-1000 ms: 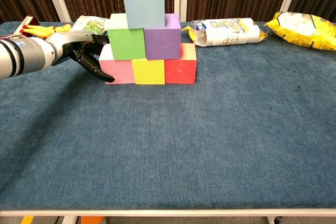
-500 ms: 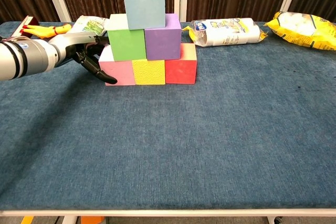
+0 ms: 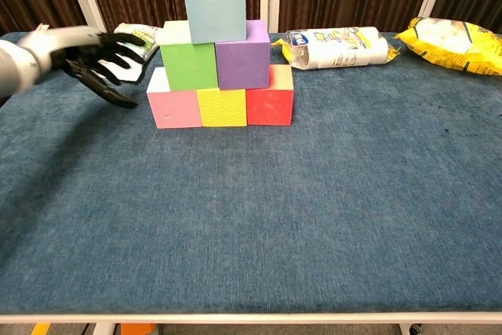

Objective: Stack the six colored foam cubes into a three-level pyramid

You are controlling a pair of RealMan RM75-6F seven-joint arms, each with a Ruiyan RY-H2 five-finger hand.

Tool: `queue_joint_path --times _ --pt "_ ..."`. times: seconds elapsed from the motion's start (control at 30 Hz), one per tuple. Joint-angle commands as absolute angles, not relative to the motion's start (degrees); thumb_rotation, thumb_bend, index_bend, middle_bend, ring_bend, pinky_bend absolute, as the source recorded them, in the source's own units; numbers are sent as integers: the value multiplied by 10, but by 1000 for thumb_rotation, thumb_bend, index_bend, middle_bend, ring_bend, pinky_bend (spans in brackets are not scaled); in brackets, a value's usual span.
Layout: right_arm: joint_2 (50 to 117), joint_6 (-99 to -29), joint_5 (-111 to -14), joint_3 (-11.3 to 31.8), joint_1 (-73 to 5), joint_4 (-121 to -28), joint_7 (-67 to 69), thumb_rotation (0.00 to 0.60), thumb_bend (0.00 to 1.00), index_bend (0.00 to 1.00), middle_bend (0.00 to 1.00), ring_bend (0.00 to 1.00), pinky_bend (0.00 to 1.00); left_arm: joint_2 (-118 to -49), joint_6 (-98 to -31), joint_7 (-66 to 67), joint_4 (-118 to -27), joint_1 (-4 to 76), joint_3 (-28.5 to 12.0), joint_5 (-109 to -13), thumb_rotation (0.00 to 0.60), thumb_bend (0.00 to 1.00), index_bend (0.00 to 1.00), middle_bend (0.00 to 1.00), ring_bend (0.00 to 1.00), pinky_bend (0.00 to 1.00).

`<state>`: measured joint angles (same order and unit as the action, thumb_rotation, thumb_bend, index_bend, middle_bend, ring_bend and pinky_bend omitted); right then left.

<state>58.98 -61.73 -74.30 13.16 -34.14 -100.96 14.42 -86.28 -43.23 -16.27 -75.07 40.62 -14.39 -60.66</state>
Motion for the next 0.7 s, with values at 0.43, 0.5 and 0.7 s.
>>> queue_joint_path --times 0.43,0.5,0.7 --pt "580 -724 -783 66 -222 -955 129 600 128 0 55 0 14 -697 -741 -21 -850 203 -81 -652 600 0 75 118 95 214" --pt "590 -741 -792 58 -207 -935 125 600 131 0 47 0 14 -694 -781 5 -848 178 -68 -665 600 0 75 118 95 210" --pt "618 -776 -798 42 -169 -907 115 600 132 0 35 0 15 -699 -868 41 -845 116 -41 -695 600 0 76 118 96 194"
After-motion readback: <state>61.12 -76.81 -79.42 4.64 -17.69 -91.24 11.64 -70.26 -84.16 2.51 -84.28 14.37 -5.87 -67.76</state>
